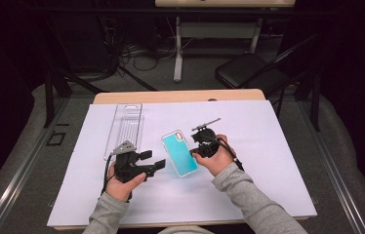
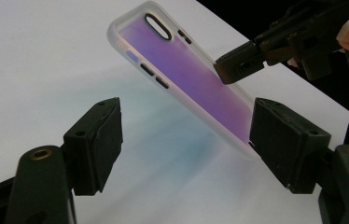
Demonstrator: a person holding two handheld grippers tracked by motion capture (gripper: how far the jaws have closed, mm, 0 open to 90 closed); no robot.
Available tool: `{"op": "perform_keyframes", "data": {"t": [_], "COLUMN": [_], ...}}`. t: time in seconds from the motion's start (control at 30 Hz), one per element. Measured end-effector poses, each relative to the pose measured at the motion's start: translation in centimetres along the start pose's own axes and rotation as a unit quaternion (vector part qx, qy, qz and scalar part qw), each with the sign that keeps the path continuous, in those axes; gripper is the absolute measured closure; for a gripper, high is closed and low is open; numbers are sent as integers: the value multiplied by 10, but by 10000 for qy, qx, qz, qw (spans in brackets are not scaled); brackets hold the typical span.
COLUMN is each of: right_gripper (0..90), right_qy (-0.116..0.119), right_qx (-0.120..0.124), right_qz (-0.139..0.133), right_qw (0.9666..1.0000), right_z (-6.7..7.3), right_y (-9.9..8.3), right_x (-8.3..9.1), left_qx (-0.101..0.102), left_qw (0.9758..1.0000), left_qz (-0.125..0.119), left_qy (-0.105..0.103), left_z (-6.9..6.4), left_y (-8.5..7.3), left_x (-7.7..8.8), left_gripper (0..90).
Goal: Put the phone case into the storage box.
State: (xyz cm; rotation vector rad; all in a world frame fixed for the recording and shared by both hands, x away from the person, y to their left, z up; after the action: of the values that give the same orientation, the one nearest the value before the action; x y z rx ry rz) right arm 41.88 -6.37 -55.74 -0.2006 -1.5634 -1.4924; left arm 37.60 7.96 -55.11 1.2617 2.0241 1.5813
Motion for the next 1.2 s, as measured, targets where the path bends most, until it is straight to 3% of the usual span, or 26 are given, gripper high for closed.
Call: {"op": "perform_keyframes", "data": {"t": [0.2,0.43,0.63,0.73,0.87,1.1,1.2], "right_gripper": [873,873,873,874,874,874,874], "right_qy": [13,32,12,27,39,68,85], "right_qx": [25,21,19,16,21,31,55], "right_qz": [-66,-110,-120,-150,-145,-217,-240], "right_qw": [10000,9999,9999,9999,9999,9997,9997], "right_z": [2,3,4,4,5,7,9], "right_y": [0,-1,-1,-1,-1,0,0], "right_x": [3,4,4,4,5,6,6], "left_qx": [73,128,398,781,1145,1474,1665], "left_qw": [9999,9998,9991,9966,9930,9886,9856], "left_qz": [76,151,79,98,80,33,28], "left_qy": [-108,-69,-160,-235,-282,-305,-306], "left_z": [-4,-5,-5,-6,-6,-4,-4], "left_y": [-5,-9,-9,-10,-9,-7,-7], "left_x": [-4,-6,-6,-5,-4,-1,0], "left_gripper": [293,313,345,344,371,412,424]}}
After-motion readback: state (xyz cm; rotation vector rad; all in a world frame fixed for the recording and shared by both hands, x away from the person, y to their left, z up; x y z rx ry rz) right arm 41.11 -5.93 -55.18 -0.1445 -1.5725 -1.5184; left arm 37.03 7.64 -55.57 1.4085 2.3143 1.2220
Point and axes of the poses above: each handheld gripper's, and its own axes: x roughly backward along the jaws, y roughly out of its top, z roughly to its left, the point moved 10 cm from there along -x, roughly forward along the jaws, and after that the axes turned 11 degrees about -z, right-handed, at the moved point
